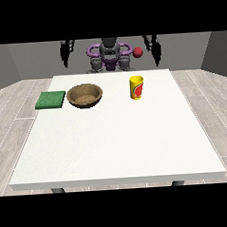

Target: Pick the cup and pour the ball into the bowl, then pick the bowl and place it on the pad

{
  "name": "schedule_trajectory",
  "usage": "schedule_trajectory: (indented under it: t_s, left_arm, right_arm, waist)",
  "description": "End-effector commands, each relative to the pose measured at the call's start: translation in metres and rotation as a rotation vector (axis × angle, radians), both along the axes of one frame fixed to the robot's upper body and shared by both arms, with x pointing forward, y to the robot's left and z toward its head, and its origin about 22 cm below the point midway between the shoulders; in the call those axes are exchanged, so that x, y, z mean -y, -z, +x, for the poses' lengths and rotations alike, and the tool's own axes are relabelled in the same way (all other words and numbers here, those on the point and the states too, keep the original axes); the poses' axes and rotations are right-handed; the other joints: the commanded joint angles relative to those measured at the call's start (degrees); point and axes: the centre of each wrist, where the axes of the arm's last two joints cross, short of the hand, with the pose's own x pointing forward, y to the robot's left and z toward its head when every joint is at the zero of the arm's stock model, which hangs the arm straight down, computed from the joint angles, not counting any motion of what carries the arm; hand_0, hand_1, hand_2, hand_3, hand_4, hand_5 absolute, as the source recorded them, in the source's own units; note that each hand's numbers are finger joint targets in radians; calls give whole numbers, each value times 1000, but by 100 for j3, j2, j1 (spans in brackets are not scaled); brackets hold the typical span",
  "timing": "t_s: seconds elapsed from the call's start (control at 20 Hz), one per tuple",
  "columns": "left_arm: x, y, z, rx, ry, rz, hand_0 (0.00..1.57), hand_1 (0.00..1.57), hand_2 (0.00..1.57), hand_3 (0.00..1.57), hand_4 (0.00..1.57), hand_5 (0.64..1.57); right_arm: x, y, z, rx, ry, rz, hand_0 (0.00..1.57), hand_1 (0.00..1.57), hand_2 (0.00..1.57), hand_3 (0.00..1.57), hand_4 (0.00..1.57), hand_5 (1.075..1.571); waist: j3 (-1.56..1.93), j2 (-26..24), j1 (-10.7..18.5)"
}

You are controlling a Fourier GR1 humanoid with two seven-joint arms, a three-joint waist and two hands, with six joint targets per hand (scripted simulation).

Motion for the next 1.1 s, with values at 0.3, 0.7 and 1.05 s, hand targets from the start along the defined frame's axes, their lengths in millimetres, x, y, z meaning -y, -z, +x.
schedule_trajectory:
  t_s: [0.3,0.7,1.05]
  left_arm:
    - [23,-32,1,-70,-17,-201,0,0,0,0,664,1566]
    - [43,-75,-13,-113,-37,-218,0,0,0,0,600,1563]
    - [61,-82,27,168,-18,-140,0,0,0,0,609,1555]
  right_arm:
    - [-7,-18,-15,-120,25,160,0,0,0,0,875,1533]
    - [-1,-73,-38,-149,66,157,0,0,0,0,817,1540]
    - [-24,-98,-12,116,15,162,0,0,0,0,716,1540]
  waist:
    - [278,-2030,-364]
    - [277,-1879,-370]
    - [276,-122,-568]
